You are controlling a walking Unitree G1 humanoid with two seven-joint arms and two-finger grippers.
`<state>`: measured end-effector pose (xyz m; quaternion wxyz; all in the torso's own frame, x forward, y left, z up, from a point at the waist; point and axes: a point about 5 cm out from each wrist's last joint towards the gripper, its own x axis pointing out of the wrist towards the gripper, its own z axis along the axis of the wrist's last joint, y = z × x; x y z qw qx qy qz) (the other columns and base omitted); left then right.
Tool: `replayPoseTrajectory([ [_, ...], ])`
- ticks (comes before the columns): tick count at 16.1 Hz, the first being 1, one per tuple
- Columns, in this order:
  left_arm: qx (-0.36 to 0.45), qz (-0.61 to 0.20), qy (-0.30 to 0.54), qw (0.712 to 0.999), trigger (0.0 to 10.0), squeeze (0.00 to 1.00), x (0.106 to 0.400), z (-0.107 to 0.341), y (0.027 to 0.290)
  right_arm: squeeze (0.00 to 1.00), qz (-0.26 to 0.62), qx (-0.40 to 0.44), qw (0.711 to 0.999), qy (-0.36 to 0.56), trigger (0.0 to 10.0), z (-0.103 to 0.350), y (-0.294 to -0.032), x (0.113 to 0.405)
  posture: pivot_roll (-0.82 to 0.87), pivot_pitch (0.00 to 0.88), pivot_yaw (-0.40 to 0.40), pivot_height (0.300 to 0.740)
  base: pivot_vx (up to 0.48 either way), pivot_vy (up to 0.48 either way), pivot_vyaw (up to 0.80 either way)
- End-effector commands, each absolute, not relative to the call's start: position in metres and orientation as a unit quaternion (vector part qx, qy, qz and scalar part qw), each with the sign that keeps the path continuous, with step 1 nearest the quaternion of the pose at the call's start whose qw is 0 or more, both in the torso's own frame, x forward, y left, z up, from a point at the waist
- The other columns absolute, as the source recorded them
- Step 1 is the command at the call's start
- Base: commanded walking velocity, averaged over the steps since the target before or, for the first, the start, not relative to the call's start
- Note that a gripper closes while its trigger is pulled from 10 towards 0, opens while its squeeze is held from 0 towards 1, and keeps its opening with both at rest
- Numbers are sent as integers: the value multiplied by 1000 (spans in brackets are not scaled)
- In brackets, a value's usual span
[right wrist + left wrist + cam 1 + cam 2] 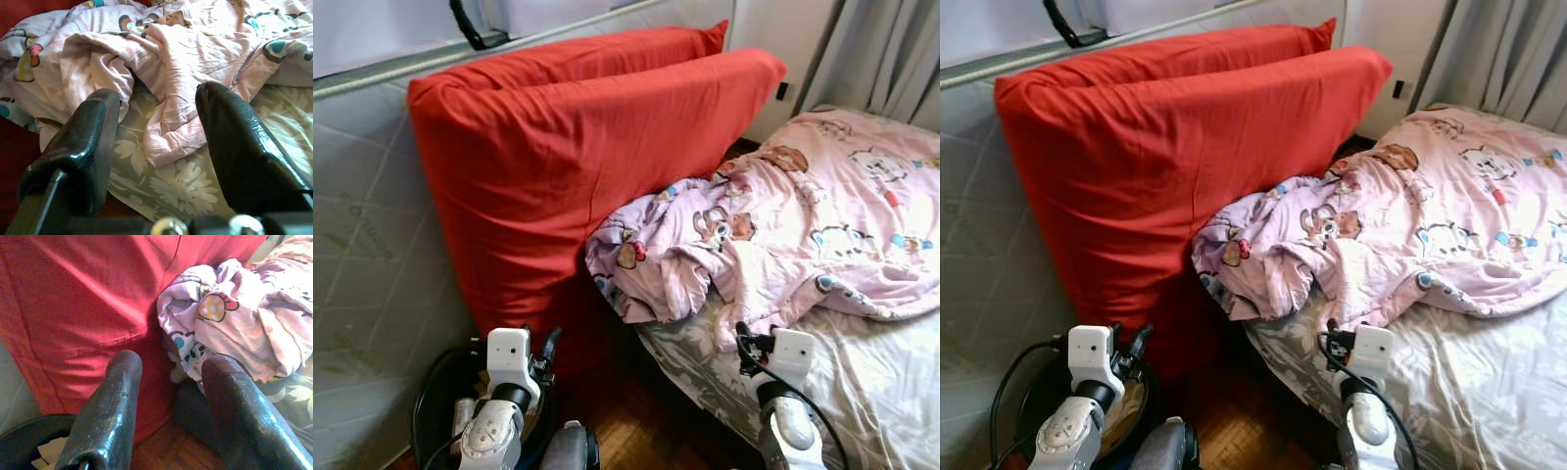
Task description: Clean up the room
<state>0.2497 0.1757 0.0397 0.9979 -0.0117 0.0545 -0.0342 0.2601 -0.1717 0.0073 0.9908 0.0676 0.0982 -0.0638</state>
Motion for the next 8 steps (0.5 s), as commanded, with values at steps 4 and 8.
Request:
replayPoseTrajectory([
  [4, -15, -40, 52, 998, 10000, 0, 252, 43, 175, 0, -55, 66, 992, 95, 10000, 9, -168, 263, 14, 10, 23, 647, 0, 0, 0],
  [8, -14, -41, 52, 998, 10000, 0, 252, 44, 175, 0, -43, 58, 993, 97, 10000, 9, -166, 264, 16, 16, 25, 647, 254, 0, 111],
])
